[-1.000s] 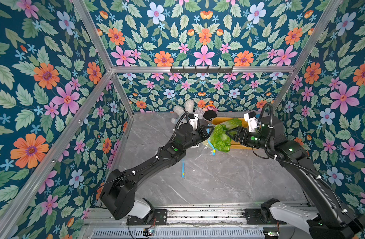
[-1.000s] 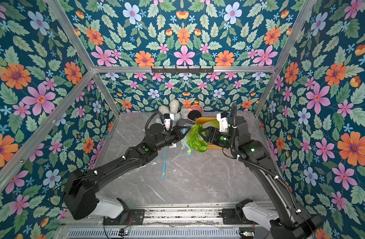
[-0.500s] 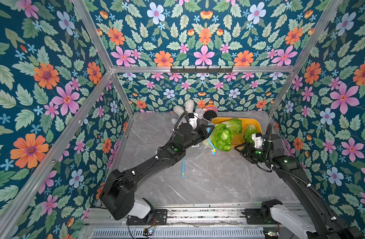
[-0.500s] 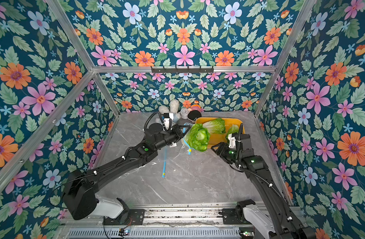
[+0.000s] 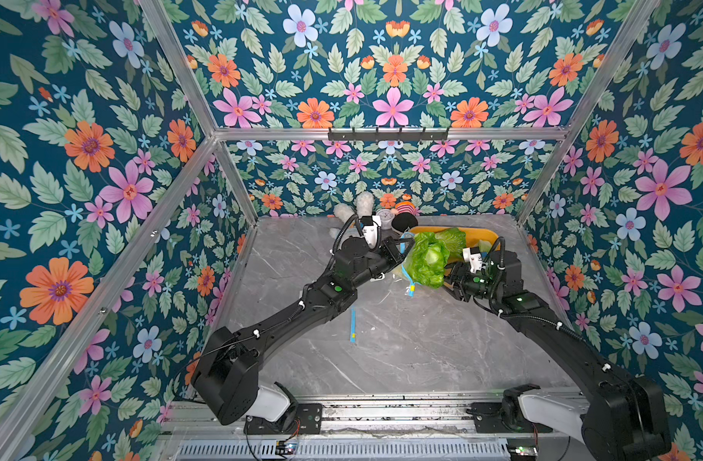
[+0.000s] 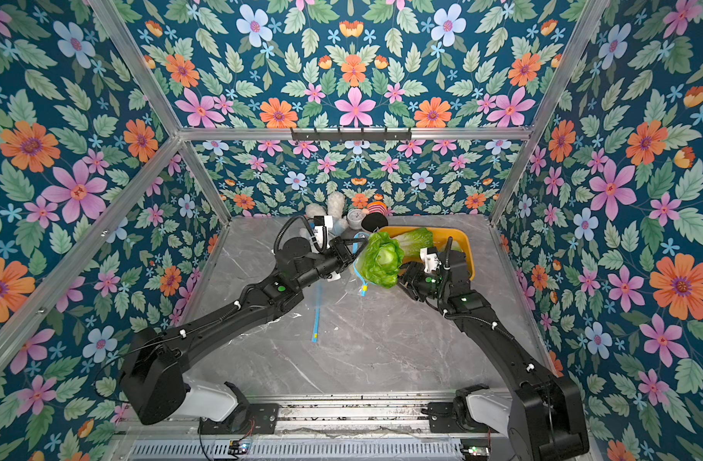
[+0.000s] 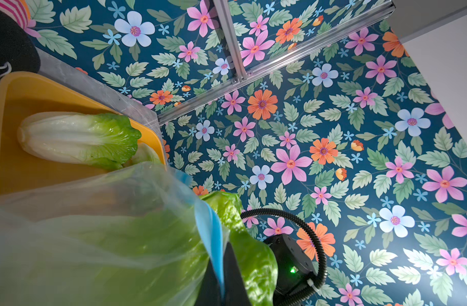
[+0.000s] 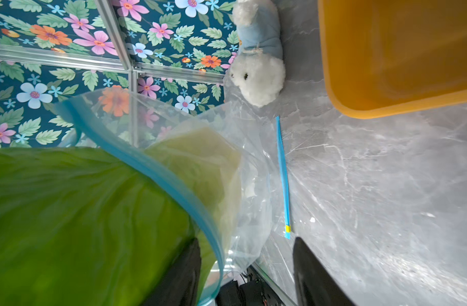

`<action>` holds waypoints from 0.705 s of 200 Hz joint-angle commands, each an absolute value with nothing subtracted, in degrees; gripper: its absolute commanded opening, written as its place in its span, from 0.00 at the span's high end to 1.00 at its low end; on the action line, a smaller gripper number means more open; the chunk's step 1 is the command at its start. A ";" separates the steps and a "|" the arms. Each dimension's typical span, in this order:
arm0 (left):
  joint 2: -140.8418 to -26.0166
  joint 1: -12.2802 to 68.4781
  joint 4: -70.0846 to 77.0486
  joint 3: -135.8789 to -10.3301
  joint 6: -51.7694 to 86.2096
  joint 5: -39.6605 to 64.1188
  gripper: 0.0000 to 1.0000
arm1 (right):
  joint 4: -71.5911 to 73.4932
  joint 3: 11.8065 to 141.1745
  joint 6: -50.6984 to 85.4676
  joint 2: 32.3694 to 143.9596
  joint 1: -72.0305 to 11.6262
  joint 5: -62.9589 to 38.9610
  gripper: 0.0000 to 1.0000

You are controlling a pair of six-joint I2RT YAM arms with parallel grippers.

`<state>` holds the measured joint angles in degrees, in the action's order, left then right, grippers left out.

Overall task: Put the chinese cabbages into a zipper bag and zip it
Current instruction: Adjust the zipper food storage bag at the center of the board.

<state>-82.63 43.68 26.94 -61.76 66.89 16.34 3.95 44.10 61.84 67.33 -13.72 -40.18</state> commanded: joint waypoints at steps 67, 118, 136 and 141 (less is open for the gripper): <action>-82.52 43.72 32.78 -61.90 70.92 18.48 1.00 | 20.96 42.80 68.85 70.55 -16.07 -40.18 0.54; -81.83 43.74 37.58 -58.19 77.78 15.79 1.00 | 26.27 39.79 71.29 69.69 -16.19 -40.46 0.61; -81.56 43.71 38.17 -57.16 78.95 14.45 1.00 | 26.38 38.82 71.17 68.22 -16.25 -40.78 0.61; -81.48 43.70 38.19 -57.01 79.18 14.12 1.00 | 25.87 38.62 70.91 67.66 -16.22 -40.65 0.61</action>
<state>-82.13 43.68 33.95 -57.65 75.48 16.16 21.63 39.42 69.06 69.43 -16.12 -40.14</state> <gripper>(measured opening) 0.049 0.389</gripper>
